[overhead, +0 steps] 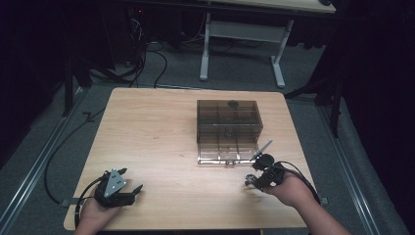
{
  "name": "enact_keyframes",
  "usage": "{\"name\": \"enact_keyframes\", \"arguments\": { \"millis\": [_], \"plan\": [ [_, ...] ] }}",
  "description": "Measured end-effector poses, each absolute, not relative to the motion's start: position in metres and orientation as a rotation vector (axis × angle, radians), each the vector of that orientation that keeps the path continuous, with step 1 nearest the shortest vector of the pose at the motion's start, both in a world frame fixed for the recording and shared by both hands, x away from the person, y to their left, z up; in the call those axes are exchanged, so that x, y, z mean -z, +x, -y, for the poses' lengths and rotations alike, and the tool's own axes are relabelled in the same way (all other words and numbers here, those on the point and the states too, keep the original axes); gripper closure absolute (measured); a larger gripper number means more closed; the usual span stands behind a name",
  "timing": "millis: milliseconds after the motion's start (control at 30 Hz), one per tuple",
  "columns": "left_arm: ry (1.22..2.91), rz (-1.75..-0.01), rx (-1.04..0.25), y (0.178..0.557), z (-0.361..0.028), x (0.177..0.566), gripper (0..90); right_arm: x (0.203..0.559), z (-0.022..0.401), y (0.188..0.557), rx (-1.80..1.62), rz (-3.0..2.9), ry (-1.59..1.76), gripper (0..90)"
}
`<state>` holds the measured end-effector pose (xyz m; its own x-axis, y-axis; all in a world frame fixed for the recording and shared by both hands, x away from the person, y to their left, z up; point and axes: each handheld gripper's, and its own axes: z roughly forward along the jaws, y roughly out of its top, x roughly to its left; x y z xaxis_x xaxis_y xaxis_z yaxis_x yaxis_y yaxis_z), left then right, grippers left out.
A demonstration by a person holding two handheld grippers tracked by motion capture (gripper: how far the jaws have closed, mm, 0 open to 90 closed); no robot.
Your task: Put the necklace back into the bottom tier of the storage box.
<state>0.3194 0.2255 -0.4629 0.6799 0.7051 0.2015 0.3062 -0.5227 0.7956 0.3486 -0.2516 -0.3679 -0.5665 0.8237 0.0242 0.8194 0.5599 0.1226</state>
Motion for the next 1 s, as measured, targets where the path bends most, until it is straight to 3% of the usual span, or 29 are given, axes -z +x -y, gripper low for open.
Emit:
{"name": "enact_keyframes", "arguments": {
  "millis": [533, 1000],
  "plan": [
    [2.124, -0.774, -0.661, 0.319, -0.226, 0.463, 19.2, 0.348, 0.248, 0.355, -0.195, -2.718, 1.476, 75.0],
    [2.121, -0.773, -0.664, 0.319, -0.226, 0.463, 19.2, 0.34, 0.233, 0.387, -0.227, -2.723, 1.403, 75.0]
  ]
}}
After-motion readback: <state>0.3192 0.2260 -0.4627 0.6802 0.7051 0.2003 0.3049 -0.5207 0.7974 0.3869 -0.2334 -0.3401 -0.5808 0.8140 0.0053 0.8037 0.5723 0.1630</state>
